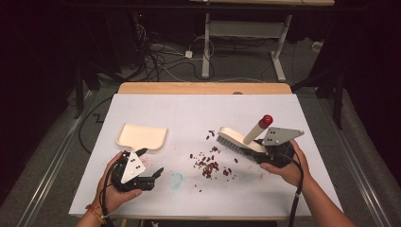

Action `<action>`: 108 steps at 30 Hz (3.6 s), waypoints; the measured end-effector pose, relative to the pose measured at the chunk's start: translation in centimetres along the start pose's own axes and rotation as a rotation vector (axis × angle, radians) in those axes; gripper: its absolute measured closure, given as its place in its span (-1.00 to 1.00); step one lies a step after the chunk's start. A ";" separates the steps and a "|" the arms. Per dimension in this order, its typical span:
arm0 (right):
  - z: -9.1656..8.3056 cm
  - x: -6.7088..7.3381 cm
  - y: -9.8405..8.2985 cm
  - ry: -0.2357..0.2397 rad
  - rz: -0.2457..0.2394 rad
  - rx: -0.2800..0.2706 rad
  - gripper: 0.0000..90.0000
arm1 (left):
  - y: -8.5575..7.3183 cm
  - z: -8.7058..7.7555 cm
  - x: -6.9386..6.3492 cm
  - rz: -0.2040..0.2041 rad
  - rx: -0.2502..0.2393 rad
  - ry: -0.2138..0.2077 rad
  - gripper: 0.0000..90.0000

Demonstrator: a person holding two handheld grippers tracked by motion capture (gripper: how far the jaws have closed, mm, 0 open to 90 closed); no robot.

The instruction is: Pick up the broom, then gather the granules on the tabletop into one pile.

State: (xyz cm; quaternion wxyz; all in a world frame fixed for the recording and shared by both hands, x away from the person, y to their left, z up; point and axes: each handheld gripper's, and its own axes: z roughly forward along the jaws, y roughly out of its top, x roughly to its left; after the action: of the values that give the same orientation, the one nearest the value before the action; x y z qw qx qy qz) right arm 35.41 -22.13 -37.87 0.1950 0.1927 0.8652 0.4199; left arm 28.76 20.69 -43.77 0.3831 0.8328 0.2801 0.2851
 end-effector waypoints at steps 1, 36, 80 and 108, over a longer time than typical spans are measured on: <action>0.0 -0.1 0.0 -0.007 0.003 0.000 0.49 | -0.2 0.0 0.0 -0.005 0.005 0.004 -0.58; 4.3 -5.8 -0.5 -0.181 0.056 0.053 0.49 | -1.1 1.0 -0.4 0.007 0.075 -0.009 -0.60; 11.2 0.1 0.3 0.096 -0.192 0.074 0.49 | -1.1 1.4 -0.5 0.037 0.113 -0.030 -0.60; 4.0 6.4 2.4 0.220 -0.087 -0.052 0.49 | -1.2 0.2 -0.2 0.033 0.086 0.005 -0.61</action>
State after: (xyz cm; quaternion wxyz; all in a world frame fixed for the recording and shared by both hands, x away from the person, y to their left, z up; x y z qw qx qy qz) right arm 32.37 -14.91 -39.34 0.1219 0.1028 0.8777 0.4520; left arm 28.53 21.12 -44.91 0.3416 0.8523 0.2791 0.2812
